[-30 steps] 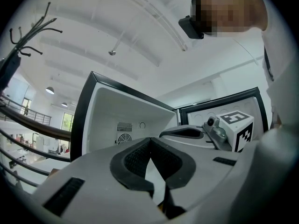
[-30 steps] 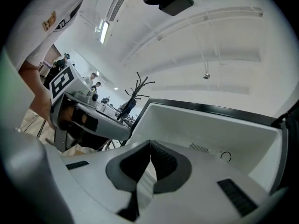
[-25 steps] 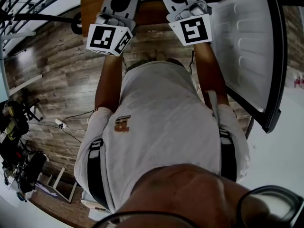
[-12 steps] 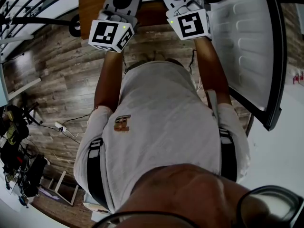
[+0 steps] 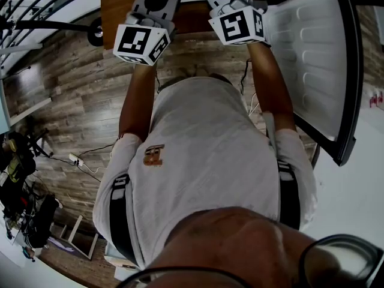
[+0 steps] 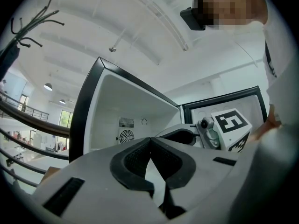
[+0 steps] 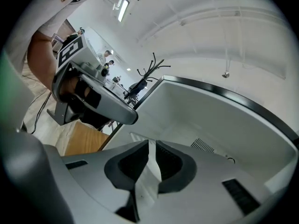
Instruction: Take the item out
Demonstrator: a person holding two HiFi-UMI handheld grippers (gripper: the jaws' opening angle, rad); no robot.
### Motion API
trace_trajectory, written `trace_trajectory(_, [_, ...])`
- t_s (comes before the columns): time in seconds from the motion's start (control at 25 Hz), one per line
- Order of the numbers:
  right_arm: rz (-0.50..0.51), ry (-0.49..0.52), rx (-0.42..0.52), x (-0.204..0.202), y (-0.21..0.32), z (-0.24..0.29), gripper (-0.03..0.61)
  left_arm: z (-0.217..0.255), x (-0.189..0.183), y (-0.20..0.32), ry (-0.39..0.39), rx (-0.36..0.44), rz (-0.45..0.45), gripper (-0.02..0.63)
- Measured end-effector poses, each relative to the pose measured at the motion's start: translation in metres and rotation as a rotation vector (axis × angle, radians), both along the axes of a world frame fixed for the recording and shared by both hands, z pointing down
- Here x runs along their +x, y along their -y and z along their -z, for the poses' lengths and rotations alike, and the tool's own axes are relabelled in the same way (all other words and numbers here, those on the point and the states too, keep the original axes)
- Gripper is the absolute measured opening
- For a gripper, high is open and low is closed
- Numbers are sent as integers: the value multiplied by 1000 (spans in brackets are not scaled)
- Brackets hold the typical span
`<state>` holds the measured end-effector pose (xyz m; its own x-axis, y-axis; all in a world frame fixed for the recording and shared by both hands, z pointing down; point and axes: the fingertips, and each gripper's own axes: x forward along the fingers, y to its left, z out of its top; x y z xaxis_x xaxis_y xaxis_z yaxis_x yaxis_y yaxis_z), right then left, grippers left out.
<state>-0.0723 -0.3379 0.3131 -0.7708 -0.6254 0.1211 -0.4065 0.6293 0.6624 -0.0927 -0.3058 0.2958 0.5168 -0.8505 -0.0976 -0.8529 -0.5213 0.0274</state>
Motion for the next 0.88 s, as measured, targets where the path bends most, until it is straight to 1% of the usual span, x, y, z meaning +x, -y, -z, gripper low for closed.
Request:
trace_trajectory(0.32, [-19,-92,24,-3,14,-15,42,-7,-4,0,0,-8,-5,18])
trace_trajectory(0.36, [-20,-104,23,-3,16,-17,72,-8,-5,1,0,-9,-6,18])
trace_trajectory(0.4, [-22,-115,20,-4,18,-19,142,-8,-5,1,0,-10,-7,18])
trace_trajectory(0.44, [-25,-126,18,-4,20,-20,150,-8,-6,1,-1,-10,-7,18])
trace_trajectory(0.56, [-29,-178,30,-6,24,-24,149,-6,-7,2,-2,-12,-9,18])
trace_trajectory(0.88, [-26,-368,84,-17,40,-53,149,-16,-9,9,-2,-26,-16,18])
